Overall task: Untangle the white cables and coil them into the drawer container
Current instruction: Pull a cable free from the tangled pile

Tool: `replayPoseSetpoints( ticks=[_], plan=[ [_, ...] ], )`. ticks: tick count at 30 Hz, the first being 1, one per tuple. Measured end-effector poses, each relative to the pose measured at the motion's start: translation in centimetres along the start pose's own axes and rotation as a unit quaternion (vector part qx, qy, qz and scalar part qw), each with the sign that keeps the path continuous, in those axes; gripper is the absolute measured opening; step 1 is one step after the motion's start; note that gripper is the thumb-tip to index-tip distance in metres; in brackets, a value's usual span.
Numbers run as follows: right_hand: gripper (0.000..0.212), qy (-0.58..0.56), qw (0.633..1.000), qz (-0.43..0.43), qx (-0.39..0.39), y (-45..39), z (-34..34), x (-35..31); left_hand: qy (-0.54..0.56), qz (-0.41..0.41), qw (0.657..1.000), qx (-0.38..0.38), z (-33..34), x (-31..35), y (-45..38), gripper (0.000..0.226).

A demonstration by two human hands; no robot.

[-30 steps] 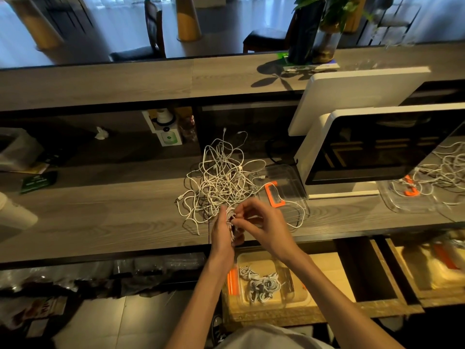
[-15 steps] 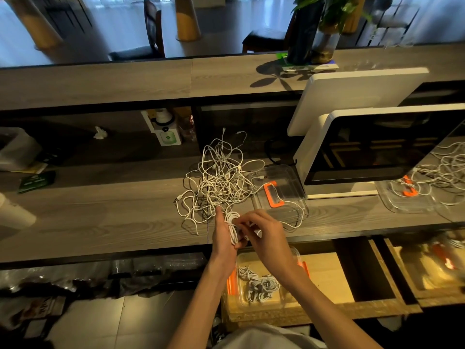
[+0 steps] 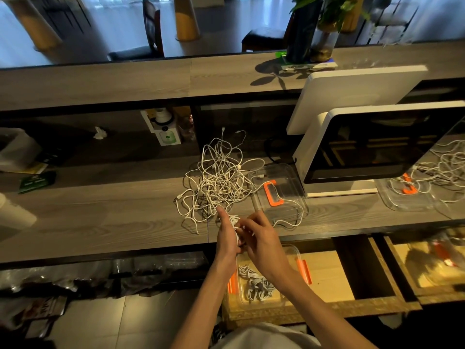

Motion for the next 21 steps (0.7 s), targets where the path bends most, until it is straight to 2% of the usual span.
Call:
replayPoseSetpoints(
  ticks=[3, 8, 12, 18, 21],
  plan=[
    [0.018, -0.015, 0.999, 0.012, -0.030, -0.2, 0.1, 0.2, -0.048, -0.012, 0.999, 0.008, -0.4, 0.0, -0.4, 0.096],
    [0.012, -0.066, 0.994, 0.049, -0.075, -0.4, 0.1, 0.9, -0.107, -0.011, 0.994, -0.024, -0.8, 0.5, -0.5, 0.085],
    [0.013, -0.095, 0.985, 0.066, -0.130, -0.8, -0.2, 1.7, -0.104, -0.013, 0.993, -0.052, -0.8, 0.2, -0.2, 0.080],
    [0.007, -0.075, 0.994, 0.064, -0.043, 0.0, -0.6, 1.0, -0.131, 0.007, 0.990, -0.054, -0.5, 0.6, -0.4, 0.073],
    [0.025, -0.115, 0.991, 0.054, -0.034, 0.2, -1.0, 0.5, -0.131, 0.011, 0.989, -0.069, -0.3, 0.3, -0.5, 0.061]
  ],
)
Point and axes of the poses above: each hand's wrist, its own y-axis away from the middle knuckle, its own z-axis out of the palm, x = y × z, the point moved 5 cm from there along -y, towards the middle knuckle, and after that the axes turned 11 degrees about -y, right-handed, at the moved point
